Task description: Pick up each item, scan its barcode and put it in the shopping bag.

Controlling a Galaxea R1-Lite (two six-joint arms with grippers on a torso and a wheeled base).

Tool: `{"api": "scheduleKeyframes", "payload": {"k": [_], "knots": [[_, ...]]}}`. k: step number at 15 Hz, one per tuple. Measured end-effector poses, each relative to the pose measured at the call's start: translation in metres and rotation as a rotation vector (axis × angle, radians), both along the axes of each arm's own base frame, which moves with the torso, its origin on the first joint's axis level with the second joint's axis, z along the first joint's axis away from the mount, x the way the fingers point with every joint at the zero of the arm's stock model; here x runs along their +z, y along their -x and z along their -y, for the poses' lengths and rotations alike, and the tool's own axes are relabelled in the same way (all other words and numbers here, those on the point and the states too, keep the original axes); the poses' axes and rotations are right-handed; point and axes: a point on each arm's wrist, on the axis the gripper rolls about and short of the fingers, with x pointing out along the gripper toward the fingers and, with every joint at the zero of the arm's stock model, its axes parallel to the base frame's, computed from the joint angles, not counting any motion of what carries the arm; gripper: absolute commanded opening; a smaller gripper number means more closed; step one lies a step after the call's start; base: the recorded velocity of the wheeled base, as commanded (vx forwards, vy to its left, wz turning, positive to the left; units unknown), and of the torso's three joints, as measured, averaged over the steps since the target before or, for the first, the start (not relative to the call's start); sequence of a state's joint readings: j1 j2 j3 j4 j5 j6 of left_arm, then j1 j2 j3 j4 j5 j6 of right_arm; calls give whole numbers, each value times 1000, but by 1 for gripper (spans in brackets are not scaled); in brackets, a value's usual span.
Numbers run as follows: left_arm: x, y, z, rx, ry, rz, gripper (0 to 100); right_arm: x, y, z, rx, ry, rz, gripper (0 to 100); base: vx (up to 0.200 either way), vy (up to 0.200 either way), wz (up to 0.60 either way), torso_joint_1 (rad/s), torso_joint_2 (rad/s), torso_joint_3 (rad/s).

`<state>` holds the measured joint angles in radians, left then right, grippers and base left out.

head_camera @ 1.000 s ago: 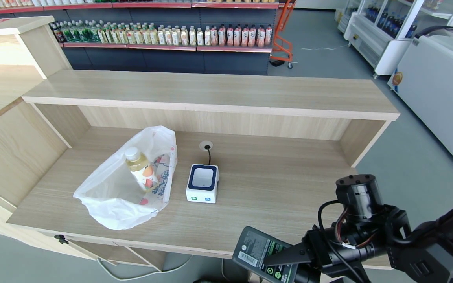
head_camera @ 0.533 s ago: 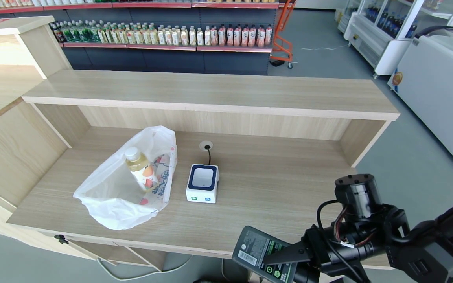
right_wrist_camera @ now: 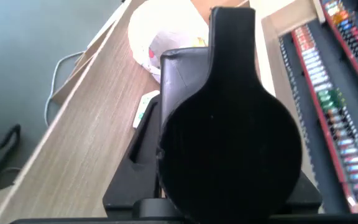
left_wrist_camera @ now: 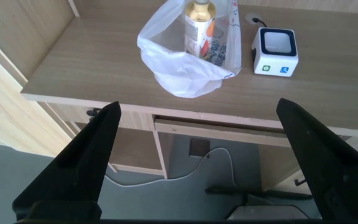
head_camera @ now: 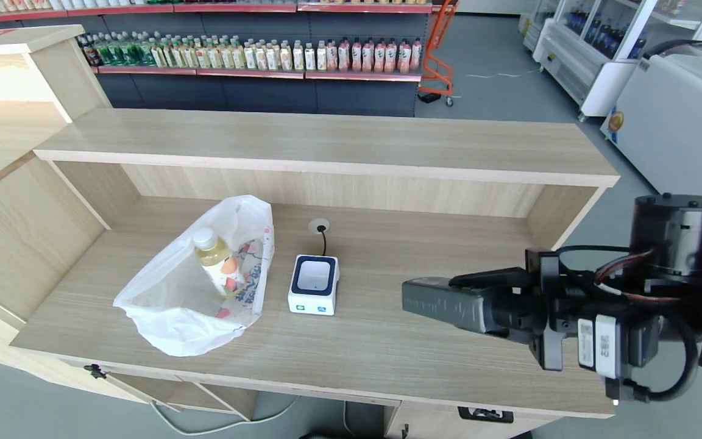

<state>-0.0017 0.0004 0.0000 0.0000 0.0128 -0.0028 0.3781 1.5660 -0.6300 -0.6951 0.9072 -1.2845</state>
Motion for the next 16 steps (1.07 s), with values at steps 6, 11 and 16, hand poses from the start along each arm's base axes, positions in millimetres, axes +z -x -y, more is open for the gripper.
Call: {"api": "scheduleKeyframes", "payload": {"k": [6, 11, 16], "knots": [[0, 0, 0, 0, 0, 0, 100, 19, 49, 28, -592, -575, -1119, 0, 0, 0, 0, 0, 0, 0], [0, 0, 0, 0, 0, 0, 100, 9, 76, 27, -754, -882, -1523, 0, 0, 0, 0, 0, 0, 0], [0, 0, 0, 0, 0, 0, 100, -9, 99, 39, -794, -879, -1538, 0, 0, 0, 0, 0, 0, 0]]}}
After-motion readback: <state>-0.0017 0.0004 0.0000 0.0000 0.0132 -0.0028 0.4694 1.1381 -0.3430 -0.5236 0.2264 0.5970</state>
